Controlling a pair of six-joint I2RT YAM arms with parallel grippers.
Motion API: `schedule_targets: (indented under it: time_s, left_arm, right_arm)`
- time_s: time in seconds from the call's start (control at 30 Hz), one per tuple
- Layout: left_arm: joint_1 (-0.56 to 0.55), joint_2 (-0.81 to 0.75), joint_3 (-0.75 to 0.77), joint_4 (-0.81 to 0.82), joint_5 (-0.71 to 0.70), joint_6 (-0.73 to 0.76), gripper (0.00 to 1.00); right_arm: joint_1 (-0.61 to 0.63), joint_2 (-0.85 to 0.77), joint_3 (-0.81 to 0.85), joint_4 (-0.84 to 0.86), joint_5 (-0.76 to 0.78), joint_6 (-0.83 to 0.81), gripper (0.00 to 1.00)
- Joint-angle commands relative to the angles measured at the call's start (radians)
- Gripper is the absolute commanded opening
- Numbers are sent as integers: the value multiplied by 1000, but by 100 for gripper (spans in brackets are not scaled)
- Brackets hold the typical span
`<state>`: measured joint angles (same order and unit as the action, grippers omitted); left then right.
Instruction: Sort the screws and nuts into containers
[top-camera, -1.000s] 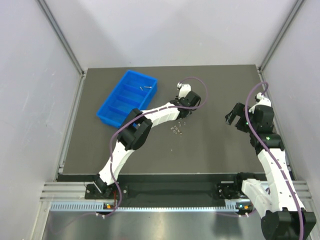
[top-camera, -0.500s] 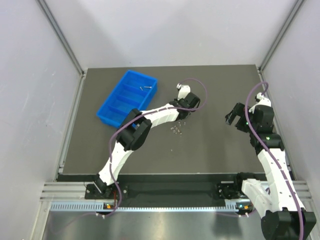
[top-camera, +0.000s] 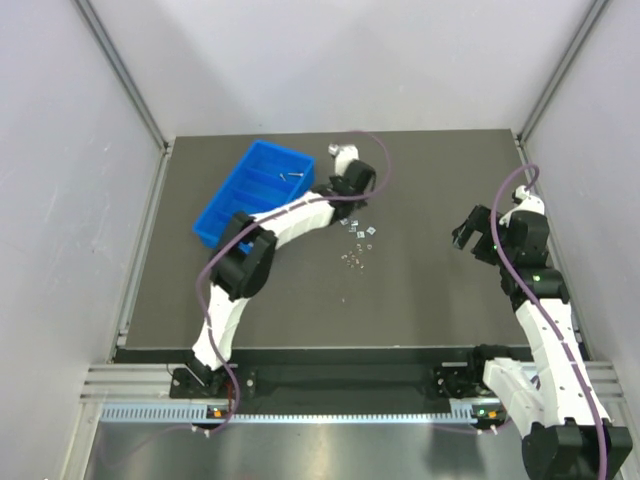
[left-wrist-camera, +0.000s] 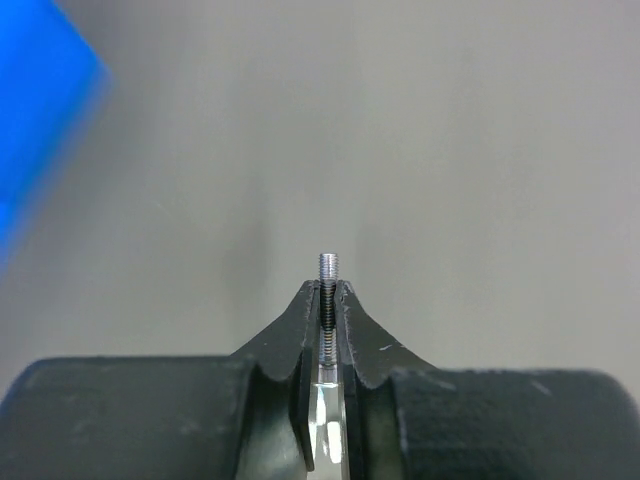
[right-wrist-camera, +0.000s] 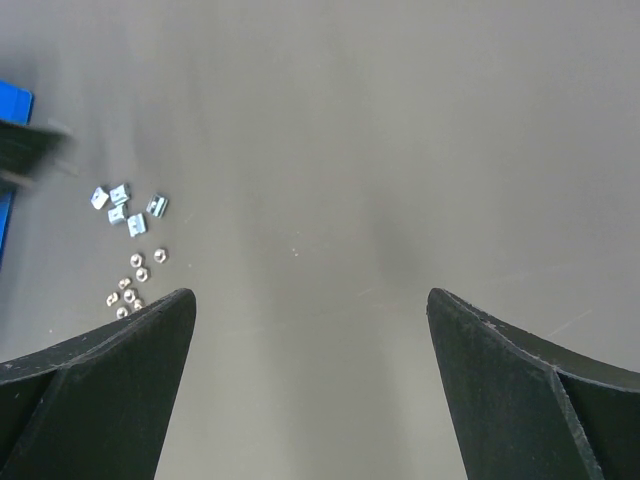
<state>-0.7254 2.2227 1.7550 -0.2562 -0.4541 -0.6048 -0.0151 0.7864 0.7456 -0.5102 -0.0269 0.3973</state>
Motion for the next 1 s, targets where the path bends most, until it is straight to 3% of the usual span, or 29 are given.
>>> schedule_targets:
  time_s: [0.0,0.23,0.63,0.77,0.8,0.97]
  left_arm:
    - [98,-217,-35,210,20,-45,0]
    - [283,-233,-77,296,-44,-128,0]
    - [373,-110,-89,370,-63,-182,2]
    - [377,-97,-58,311,-84,-176,23]
    - [379,-110,-60,308,-86,-158,38]
    - [376,-231,-94,293,-6,-69,59]
  right_arm:
    - [9,-4,6,9,1,14,100]
    - [7,8,18,7,-1,12,100]
    - [7,13,55,-16,-4,11,100]
    - [7,5,60,-25,-2,6,100]
    - [7,4,61,-33,1,3,100]
    - [7,-4,57,-40,22,20,100]
